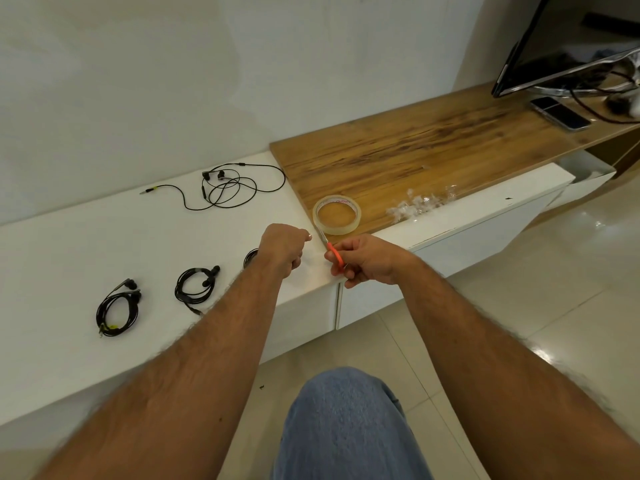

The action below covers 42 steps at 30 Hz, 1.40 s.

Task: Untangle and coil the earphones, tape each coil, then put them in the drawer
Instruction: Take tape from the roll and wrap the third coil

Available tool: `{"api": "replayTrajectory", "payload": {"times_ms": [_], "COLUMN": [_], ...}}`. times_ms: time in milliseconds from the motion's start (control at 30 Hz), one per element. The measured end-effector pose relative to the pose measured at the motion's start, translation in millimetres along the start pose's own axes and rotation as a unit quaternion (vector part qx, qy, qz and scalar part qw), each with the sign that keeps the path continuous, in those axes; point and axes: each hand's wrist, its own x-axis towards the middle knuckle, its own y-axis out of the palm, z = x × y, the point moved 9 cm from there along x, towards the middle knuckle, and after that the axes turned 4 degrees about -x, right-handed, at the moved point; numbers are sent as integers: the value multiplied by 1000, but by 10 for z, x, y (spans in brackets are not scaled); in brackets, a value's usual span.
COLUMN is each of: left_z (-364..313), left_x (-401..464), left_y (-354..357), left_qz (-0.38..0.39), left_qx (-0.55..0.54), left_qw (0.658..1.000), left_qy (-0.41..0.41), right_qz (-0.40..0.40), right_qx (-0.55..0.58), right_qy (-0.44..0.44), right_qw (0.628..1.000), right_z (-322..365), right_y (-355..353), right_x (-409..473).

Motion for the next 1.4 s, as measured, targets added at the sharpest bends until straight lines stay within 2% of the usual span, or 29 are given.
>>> {"api": "replayTrajectory", "payload": {"times_ms": [233, 400, 600, 833, 1033, 1133, 1400], "left_z": [-15, -75, -132, -192, -217, -196, -177], "left_x": [25, 28, -23, -60, -105, -108, -235], "left_y": [-6, -76, -209, -289, -359, -393, -456], "left_qz": [-10, -19, -39, -33, -31, -25, 22], "left_qx": [14, 19, 35, 54, 50, 33, -30], "left_qw": [1000, 998, 994, 990, 989, 991, 995], "left_qy": [16, 51, 92, 124, 133, 125, 95], "right_qz": [-33, -85, -152, -190, -170, -145, -132], "right_qx": [-51, -169, -366, -594, -695, -716, -729], "right_qy": [-11, -18, 10, -38, -50, -45, -45], "right_qw": [998, 982, 918, 781, 697, 682, 670], "right_z": [29, 180, 449, 851, 1096, 1109, 1073], "right_y": [-94, -199, -339, -314, -306, -305, -283], "right_x": [-4, -14, 28, -3, 61, 120, 211]}}
